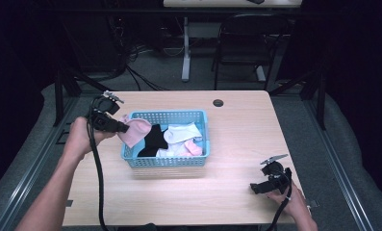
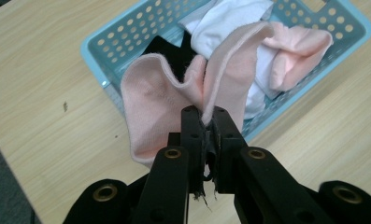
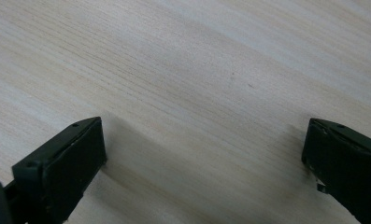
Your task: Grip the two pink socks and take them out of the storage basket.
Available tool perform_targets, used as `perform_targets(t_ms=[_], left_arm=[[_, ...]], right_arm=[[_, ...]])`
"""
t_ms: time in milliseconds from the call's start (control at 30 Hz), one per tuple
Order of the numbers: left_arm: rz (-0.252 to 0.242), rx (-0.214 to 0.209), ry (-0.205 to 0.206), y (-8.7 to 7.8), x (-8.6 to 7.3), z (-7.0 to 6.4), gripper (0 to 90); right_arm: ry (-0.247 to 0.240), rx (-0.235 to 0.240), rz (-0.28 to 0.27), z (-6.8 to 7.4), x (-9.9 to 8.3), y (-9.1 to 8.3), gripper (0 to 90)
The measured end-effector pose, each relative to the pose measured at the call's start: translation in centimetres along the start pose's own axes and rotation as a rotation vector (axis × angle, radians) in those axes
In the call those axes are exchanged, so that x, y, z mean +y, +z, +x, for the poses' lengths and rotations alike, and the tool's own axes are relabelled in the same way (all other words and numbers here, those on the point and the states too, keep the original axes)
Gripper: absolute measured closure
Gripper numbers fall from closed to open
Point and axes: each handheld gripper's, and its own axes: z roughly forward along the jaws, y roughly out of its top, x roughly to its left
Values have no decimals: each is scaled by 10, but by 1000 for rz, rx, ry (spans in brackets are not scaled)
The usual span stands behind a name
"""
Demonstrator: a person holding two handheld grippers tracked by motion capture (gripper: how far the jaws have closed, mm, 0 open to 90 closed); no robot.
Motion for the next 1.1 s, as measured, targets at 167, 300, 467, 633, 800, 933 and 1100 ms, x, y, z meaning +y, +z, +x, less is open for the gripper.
perform_targets(t_ms=[167,300,467,633,800,933,1100], left_arm=[[-12,30,-11,-17,-15,6,854],[-23,41,-37,-26,-28,12,854],[-21,48,-80,-29,-48,20,854],[-13,47,-106,-28,-64,25,854],[9,56,-126,-26,-79,28,853],[25,61,-154,-21,-93,29,853],[44,57,-186,-12,-108,31,853]], right_arm=[[4,-1,4,0,0,0,0],[5,-2,5,0,0,0,0],[10,-5,3,1,0,0,0],[12,-6,4,1,1,0,0],[9,-4,9,0,1,0,0],[10,-5,10,0,1,0,0],[14,-7,5,1,1,0,0]])
